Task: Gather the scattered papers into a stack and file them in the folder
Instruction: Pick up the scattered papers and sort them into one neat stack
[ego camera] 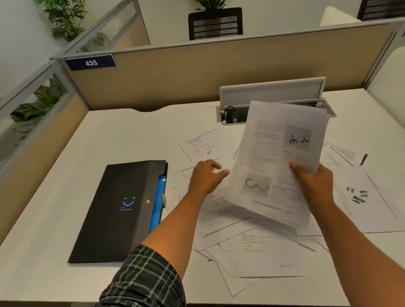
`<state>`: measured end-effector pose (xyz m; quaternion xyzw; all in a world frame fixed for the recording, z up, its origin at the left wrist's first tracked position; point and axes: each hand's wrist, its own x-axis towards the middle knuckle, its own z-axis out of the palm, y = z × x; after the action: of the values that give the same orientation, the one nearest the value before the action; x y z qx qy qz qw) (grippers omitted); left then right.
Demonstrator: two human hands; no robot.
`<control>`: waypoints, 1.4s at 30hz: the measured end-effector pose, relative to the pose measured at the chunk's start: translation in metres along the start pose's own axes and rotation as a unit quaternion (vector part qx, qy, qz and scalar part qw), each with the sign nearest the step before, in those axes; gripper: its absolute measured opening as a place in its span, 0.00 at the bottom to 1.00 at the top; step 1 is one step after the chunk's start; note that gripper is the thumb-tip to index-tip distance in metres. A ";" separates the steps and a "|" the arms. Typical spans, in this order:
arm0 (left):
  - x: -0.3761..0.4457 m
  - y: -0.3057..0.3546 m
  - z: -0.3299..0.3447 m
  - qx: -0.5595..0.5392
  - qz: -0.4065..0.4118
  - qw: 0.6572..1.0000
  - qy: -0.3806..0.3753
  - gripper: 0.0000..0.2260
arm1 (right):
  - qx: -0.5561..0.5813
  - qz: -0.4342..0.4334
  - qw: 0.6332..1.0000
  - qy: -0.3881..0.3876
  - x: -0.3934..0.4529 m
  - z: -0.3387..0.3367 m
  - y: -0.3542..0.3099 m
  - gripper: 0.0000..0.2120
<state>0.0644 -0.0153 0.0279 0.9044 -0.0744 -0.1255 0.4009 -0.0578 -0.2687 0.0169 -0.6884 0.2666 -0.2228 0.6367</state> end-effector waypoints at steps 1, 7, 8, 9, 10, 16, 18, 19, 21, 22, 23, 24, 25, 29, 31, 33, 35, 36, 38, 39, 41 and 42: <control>-0.001 -0.010 0.001 0.056 -0.040 0.998 0.006 0.21 | -0.010 0.010 1.000 0.000 -0.003 -0.004 0.008 0.17; -0.016 -0.053 0.005 0.269 -0.220 0.938 -0.007 0.46 | -0.088 0.098 0.990 -0.049 -0.014 -0.025 0.053 0.19; -0.018 -0.057 0.005 0.286 -0.228 0.931 0.002 0.50 | -0.102 0.116 0.986 -0.063 -0.015 -0.028 0.060 0.19; -0.018 -0.060 0.005 0.298 -0.232 0.926 0.010 0.54 | -0.111 0.129 0.983 -0.076 -0.016 -0.031 0.066 0.18; -0.017 -0.062 0.004 0.305 -0.232 0.923 0.015 0.57 | -0.115 0.136 0.980 -0.085 -0.017 -0.033 0.070 0.17; -0.005 -0.061 0.001 0.275 -0.229 0.933 0.030 0.59 | -0.131 0.150 0.975 -0.098 -0.011 -0.033 0.073 0.13; -0.002 -0.062 -0.001 0.245 -0.238 0.939 0.035 0.56 | -0.137 0.149 0.974 -0.105 -0.010 -0.033 0.071 0.12; 0.000 -0.062 -0.002 0.229 -0.245 0.942 0.037 0.55 | -0.140 0.150 0.973 -0.107 -0.010 -0.032 0.070 0.12; 0.004 -0.064 -0.004 0.188 -0.258 0.947 0.042 0.51 | -0.141 0.154 0.972 -0.111 -0.010 -0.032 0.069 0.13; 0.005 -0.064 -0.006 0.164 -0.262 0.950 0.045 0.48 | -0.139 0.156 0.971 -0.112 -0.011 -0.032 0.069 0.13; 0.006 -0.065 -0.008 0.142 -0.262 0.953 0.049 0.45 | -0.138 0.158 0.971 -0.112 -0.011 -0.032 0.069 0.13; 0.006 -0.065 -0.009 0.127 -0.257 0.956 0.056 0.43 | -0.138 0.160 0.971 -0.113 -0.011 -0.032 0.068 0.13; 0.006 -0.064 -0.010 0.120 -0.246 0.960 0.065 0.40 | -0.139 0.160 0.971 -0.113 -0.011 -0.032 0.068 0.14; 0.006 -0.062 -0.015 0.104 -0.178 0.969 0.138 0.28 | -0.140 0.159 0.971 -0.113 -0.012 -0.032 0.067 0.14; 0.007 -0.059 -0.017 0.086 -0.151 0.969 0.174 0.23 | -0.141 0.163 0.969 -0.117 -0.011 -0.032 0.066 0.14; 0.009 -0.057 -0.018 0.070 -0.121 0.970 0.199 0.17 | -0.143 0.166 0.968 -0.120 -0.011 -0.033 0.065 0.13; 0.011 -0.056 -0.018 0.052 -0.094 0.973 0.205 0.10 | -0.144 0.167 0.968 -0.118 -0.011 -0.033 0.065 0.13; 0.012 -0.056 -0.018 0.039 -0.089 0.976 0.196 0.07 | -0.143 0.168 0.968 -0.115 -0.011 -0.032 0.064 0.14; 0.015 -0.056 -0.017 -0.014 -0.088 0.983 0.158 0.06 | -0.141 0.171 0.968 -0.113 -0.012 -0.032 0.064 0.13; 0.016 -0.056 -0.016 -0.045 -0.089 0.986 0.134 0.06 | -0.140 0.173 0.968 -0.114 -0.012 -0.032 0.064 0.13; 0.015 -0.056 -0.015 -0.095 -0.085 0.989 0.072 0.10 | -0.138 0.173 0.969 -0.112 -0.012 -0.032 0.064 0.13; 0.014 -0.056 -0.014 -0.107 -0.079 0.991 0.029 0.15 | -0.137 0.172 0.969 -0.111 -0.013 -0.031 0.064 0.13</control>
<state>0.0832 0.0282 -0.0068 0.8628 0.0232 -0.1377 0.4860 -0.0931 -0.2873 -0.0436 -0.7332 0.3367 0.0067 0.5908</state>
